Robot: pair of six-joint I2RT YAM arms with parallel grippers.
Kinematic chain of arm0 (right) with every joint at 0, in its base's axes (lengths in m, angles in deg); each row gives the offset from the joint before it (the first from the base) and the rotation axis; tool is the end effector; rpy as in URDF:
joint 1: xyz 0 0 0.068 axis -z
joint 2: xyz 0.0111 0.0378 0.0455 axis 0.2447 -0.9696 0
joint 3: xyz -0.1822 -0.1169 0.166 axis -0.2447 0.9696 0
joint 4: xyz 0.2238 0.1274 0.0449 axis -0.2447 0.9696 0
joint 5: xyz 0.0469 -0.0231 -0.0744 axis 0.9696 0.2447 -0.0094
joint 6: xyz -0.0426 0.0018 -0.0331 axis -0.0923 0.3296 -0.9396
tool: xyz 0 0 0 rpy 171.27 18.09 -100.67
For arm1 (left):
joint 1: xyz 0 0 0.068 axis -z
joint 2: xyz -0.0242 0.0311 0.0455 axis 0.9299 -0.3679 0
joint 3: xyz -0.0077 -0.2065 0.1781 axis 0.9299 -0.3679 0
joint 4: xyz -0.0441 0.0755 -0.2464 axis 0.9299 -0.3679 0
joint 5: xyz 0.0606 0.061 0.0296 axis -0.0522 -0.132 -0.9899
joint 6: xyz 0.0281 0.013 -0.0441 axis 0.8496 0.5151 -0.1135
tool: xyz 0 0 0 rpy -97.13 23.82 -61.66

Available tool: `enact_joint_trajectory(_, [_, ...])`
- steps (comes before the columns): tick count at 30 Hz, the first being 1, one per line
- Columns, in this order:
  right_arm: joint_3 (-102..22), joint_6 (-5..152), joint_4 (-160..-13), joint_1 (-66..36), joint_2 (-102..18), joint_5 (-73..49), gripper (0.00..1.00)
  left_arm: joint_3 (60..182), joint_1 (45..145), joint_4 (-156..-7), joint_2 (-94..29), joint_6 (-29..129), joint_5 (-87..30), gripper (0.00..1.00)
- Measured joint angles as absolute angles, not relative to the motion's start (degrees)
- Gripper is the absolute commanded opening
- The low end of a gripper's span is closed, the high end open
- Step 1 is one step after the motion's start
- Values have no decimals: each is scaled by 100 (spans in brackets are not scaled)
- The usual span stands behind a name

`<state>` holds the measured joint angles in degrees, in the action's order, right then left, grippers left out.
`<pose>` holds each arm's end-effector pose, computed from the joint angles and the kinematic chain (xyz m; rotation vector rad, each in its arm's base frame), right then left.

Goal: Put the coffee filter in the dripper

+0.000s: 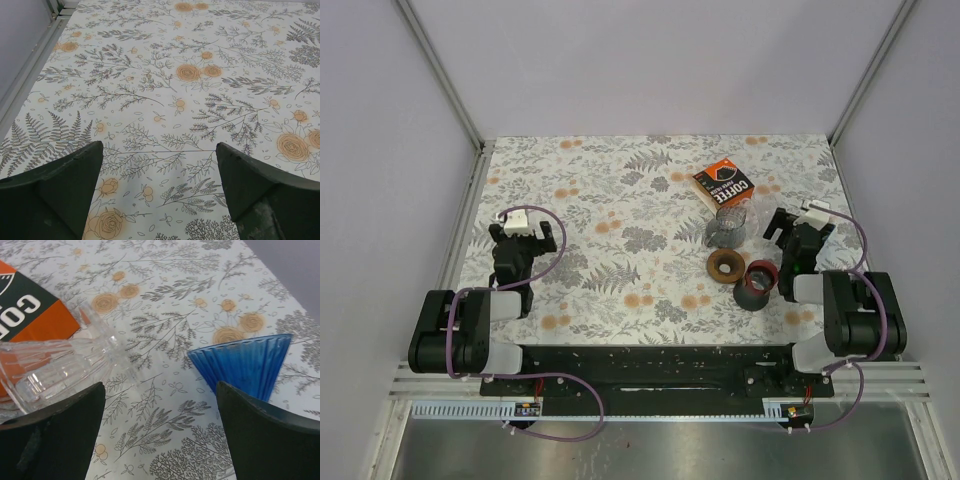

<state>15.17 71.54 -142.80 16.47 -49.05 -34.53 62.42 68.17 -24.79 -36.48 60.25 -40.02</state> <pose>0.2648 -0.0196 0.1509 0.2929 1.7524 -0.1928 0.2343 0.0030 0.1613 -0.0568 1.6921 0.0382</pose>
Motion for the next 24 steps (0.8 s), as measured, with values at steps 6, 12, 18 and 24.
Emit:
enact_joint_trajectory(6, [468, 7572, -12022, 1647, -3675, -3971, 95, 6242, 6817, -2479, -3648, 6023, -4002, 99])
enact_joint_trajectory(12, [-881, 8094, -10164, 1647, -2311, -3873, 88, 6242, 6817, -2479, -3648, 6025, -3998, 99])
enact_joint_trajectory(18, [-1893, 8299, -8372, 1647, -1924, -3532, 81, 7202, 6817, -4159, -3550, 6132, -3919, 99])
enact_joint_trajectory(24, [-2679, 8343, -6302, 1645, -2042, -3106, 78, 9328, 6817, -6266, -3467, 6456, -3635, 97])
